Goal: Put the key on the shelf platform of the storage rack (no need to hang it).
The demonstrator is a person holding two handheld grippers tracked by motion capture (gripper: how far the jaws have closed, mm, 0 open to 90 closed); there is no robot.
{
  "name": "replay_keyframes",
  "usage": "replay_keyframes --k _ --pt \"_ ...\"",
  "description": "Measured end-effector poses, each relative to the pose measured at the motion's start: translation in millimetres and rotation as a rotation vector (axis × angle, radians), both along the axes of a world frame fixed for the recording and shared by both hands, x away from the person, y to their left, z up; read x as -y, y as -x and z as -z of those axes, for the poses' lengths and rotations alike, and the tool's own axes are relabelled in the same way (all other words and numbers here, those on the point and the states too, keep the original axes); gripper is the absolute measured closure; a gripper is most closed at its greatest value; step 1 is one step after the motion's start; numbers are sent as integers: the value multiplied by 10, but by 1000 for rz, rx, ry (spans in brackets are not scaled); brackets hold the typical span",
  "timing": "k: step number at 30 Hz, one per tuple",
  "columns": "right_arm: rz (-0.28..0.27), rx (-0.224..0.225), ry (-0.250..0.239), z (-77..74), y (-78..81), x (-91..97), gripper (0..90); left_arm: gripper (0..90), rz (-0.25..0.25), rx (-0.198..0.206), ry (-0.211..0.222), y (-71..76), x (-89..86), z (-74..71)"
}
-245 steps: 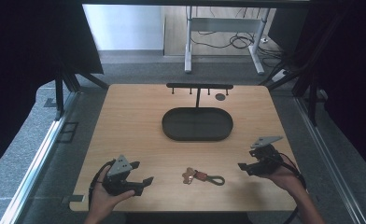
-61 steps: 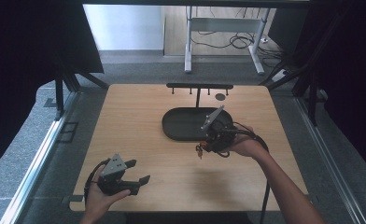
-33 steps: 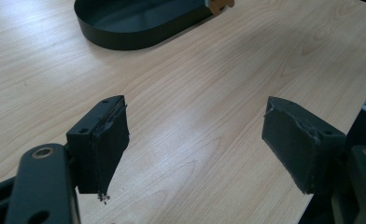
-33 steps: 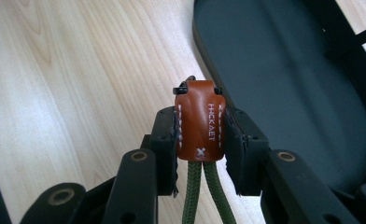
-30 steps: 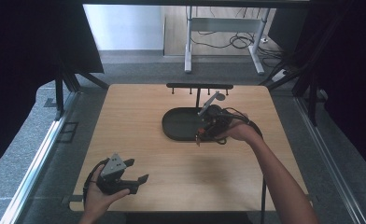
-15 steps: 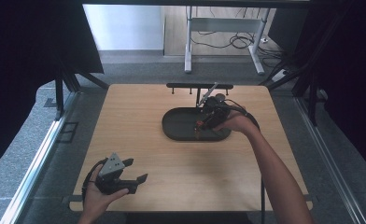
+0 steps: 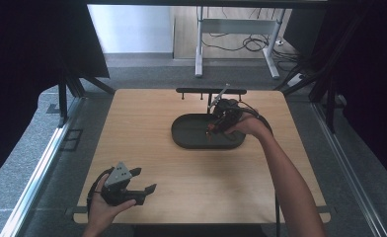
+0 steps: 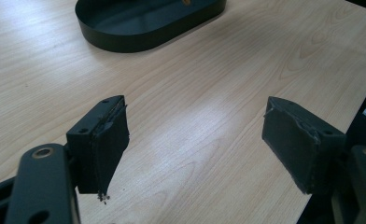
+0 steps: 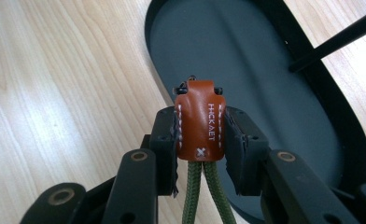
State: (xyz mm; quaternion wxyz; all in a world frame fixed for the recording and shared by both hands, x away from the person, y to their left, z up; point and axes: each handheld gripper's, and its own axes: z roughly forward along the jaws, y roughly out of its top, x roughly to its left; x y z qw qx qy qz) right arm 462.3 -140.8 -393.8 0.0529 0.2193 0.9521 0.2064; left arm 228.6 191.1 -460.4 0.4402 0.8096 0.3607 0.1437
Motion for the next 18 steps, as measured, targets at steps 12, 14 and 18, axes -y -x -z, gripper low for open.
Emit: replay_keyframes --k 12,14,18 --pt "9 13 -3 70 -160 -1 668 229 7 -9 -2 -9 23 22" --pt "16 15 -1 95 -201 10 668 229 6 -8 0 -8 9 15" --pt "39 3 -16 141 -273 39 668 229 16 -16 17 -14 3 16"
